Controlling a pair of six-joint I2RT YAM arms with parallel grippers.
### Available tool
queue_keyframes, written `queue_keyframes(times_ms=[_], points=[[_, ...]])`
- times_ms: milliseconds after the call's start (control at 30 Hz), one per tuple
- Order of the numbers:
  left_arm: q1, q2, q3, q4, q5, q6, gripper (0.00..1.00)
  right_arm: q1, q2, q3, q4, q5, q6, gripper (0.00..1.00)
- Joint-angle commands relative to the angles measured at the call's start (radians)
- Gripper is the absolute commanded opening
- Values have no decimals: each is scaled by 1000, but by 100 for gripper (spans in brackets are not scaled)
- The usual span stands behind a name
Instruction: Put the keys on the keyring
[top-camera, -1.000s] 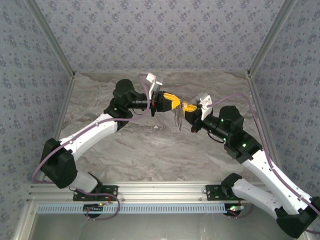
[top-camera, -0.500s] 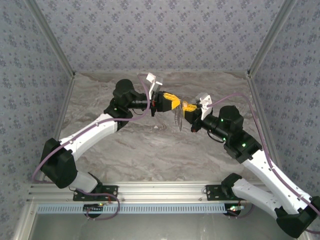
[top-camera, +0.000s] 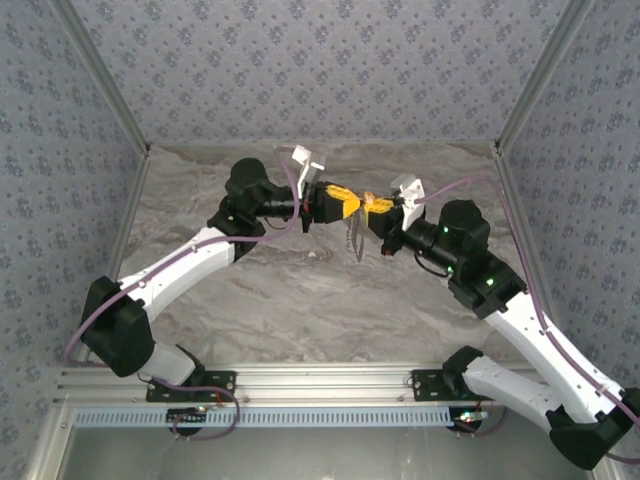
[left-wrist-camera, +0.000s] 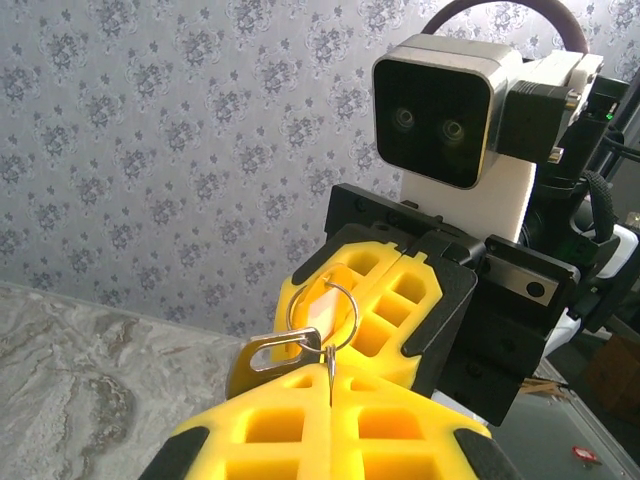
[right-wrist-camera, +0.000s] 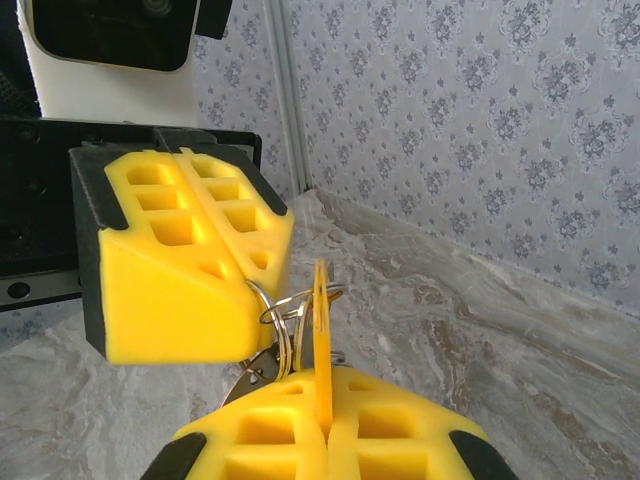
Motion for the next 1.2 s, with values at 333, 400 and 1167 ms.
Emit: queue_keyframes(times_ms=[333,400,1167], points=[[-4,-25,22,24,7,16,0,-9,24,54,15,-30,-12,0],[-3,-26,22,24,6,16,0,-10,24,53,15,-31,-12,0],[-4,-29,25,25,6,17,0,-13,15,44,16,-30,-10,0]])
